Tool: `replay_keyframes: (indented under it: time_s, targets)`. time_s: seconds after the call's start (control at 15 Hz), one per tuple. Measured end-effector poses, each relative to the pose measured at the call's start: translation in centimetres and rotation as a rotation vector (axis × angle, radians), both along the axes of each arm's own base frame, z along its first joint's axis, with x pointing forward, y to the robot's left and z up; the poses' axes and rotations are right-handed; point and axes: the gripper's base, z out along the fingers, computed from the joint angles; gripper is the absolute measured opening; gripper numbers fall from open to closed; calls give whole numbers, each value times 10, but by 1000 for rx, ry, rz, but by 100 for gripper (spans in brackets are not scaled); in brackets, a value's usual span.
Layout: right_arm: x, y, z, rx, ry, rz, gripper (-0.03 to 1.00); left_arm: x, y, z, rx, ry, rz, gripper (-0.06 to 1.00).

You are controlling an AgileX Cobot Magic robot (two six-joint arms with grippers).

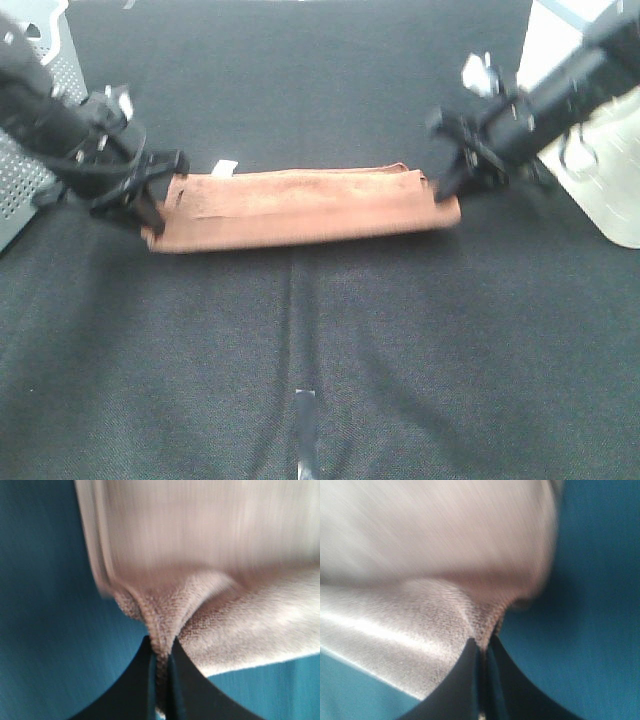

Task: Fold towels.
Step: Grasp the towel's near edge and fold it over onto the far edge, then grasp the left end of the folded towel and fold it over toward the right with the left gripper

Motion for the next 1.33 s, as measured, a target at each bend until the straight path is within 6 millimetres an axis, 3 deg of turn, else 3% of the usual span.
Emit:
replay_keyframes:
  time_s: [0.2,0.4,0.67,0.73,0.87,0.93,1.0,1.13,1.33]
  targets:
    - [44,5,6,19,-64,5,0,39,-4,11,16,-102,-10,1]
    - [73,8,-6,27,-77,12,0,71,-5,0,21,-146,-3,1]
    - [83,9,-37,22,-35,19,0,91,-3,-26,26,-135,7,2]
    - [83,9,-39,21,-30,19,5,92,-3,-28,27,-134,7,4]
    - [82,9,-40,23,-20,23,37,92,-3,-29,26,-130,16,26]
    - [81,10,-39,25,-14,28,50,92,-3,-28,30,-131,14,43]
    - [81,10,-39,25,-14,28,50,92,-3,-28,30,-131,14,43]
    - [79,10,-30,27,-16,39,64,91,-2,-29,40,-120,6,73]
    - [78,9,-16,15,-36,56,67,90,1,-30,72,-107,17,84]
